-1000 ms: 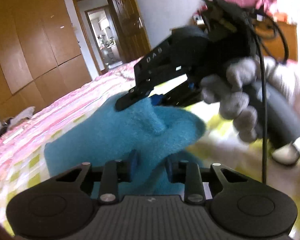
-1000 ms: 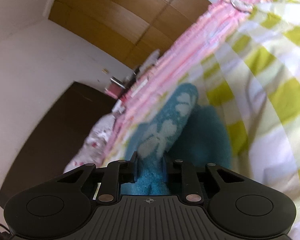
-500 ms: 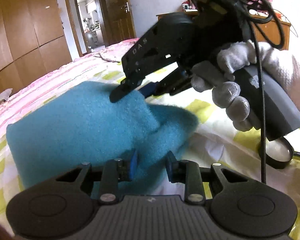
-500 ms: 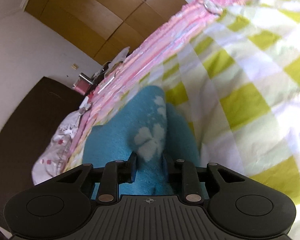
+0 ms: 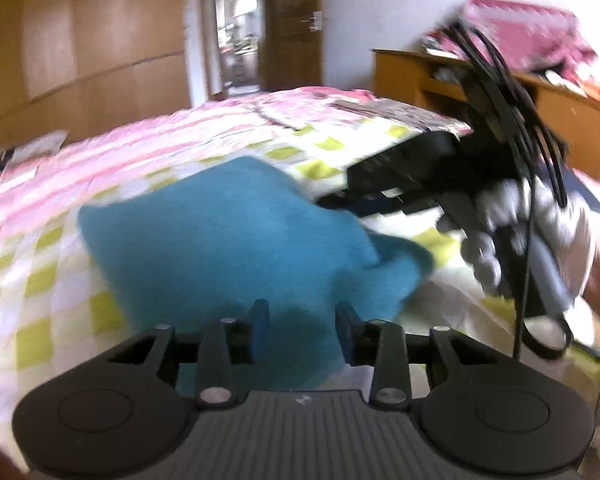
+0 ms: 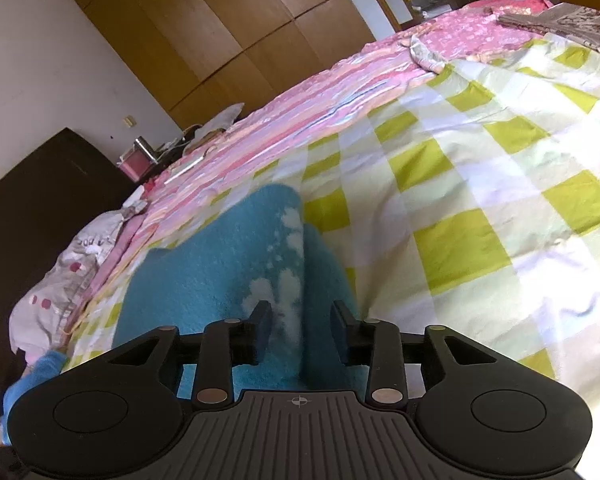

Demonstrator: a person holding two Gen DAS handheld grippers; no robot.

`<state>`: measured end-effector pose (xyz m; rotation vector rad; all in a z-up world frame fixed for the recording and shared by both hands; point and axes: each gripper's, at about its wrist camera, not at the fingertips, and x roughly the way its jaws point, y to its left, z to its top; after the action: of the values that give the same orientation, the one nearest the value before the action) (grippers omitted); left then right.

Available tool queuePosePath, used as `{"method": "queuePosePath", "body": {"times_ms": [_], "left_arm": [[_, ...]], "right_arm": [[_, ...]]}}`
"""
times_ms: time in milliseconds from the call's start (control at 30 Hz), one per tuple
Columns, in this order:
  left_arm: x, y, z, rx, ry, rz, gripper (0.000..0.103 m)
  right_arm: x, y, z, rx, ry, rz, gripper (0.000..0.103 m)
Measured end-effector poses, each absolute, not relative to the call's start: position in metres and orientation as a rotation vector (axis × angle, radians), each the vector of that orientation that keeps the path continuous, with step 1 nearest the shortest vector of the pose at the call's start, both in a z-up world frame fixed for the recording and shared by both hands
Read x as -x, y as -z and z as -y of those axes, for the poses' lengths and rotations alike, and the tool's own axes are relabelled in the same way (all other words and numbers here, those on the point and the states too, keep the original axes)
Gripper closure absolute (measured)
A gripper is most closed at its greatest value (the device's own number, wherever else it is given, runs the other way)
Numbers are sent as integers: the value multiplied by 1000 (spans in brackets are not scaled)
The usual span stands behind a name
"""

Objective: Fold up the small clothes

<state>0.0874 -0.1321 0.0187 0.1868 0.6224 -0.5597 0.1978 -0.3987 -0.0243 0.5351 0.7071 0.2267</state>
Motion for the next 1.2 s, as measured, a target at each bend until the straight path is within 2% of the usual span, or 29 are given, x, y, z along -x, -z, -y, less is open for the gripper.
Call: {"method": "queuePosePath", "body": {"times_ms": [300,467,567,633,700,800,867,1033,1067,1100,1167,1200], "left_arm": [[-105,-7,119,-212,479,-650,61],[-108,1,98,-210,437,-670,61],[-104,-1,100,-214,453,-653,61],[-101,-5,102,-204,473,-639,61],[-100,-7,105,-182,497,-635,61],[-98,-7,114,-222,498,-607,61],[-95,-7,118,-248,502,-594,61],[-100,-3,122,-263,501,-608,61],[-101,-3,122,-263,503,-609,61],[-102,-3,122,-262,505,-608,61],[-102,-8,121,-247,510,-592,61],[-101,-13,120,-234,517,-577,61]], "right_arm": [[-191,42,399,-756,-281,-760,72],[-171,36,374,-696,-311,-784,71],[-158,16,372,-567,-199,-750,74],[-151,0,374,-478,-91,-685,71],[-152,-11,379,-505,-110,-646,69],[-174,-11,373,-535,-155,-671,67],[-193,-4,365,-531,-165,-697,59],[-228,10,351,-564,-221,-718,56],[-232,10,350,-556,-216,-722,60],[-235,9,349,-554,-224,-728,70],[-234,-3,350,-554,-253,-715,85],[-232,-12,354,-570,-273,-693,87]]}}
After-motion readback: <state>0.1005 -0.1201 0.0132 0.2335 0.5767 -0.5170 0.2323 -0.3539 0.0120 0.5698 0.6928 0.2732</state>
